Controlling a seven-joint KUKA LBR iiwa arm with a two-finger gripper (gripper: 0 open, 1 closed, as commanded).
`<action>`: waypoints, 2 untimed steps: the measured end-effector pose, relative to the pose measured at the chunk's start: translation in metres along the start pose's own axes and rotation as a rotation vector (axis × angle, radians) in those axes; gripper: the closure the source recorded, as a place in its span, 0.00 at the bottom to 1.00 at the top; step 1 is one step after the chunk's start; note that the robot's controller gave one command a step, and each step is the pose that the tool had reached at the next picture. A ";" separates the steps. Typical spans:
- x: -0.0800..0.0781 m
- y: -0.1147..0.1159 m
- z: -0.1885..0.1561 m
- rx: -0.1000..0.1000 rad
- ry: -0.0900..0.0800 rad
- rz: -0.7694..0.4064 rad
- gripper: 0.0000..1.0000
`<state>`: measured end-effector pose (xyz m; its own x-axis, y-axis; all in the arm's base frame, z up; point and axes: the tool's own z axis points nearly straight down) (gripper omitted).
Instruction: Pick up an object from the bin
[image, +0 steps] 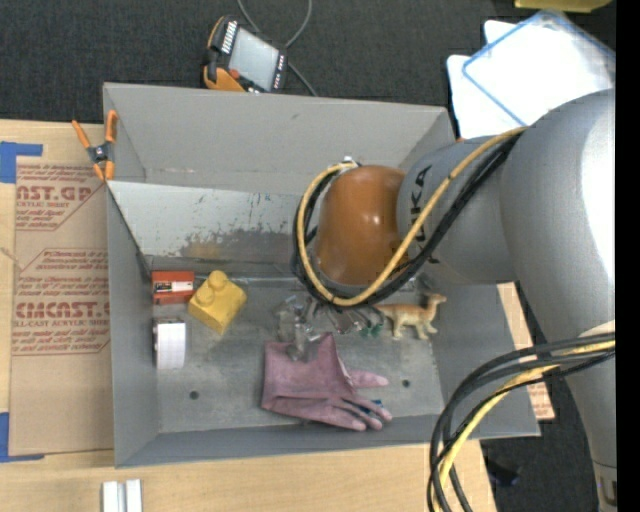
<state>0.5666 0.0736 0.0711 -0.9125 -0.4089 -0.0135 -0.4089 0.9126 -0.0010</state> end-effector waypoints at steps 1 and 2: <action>0.000 -0.012 -0.044 0.002 -0.006 -0.001 1.00; 0.004 -0.009 -0.058 -0.003 0.010 -0.007 1.00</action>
Offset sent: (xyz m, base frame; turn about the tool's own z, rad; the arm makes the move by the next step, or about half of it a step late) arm 0.0000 -0.0050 0.1449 -0.0250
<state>0.5661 0.0631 0.1289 -0.9097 -0.4153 -0.0034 -0.4153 0.9097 0.0024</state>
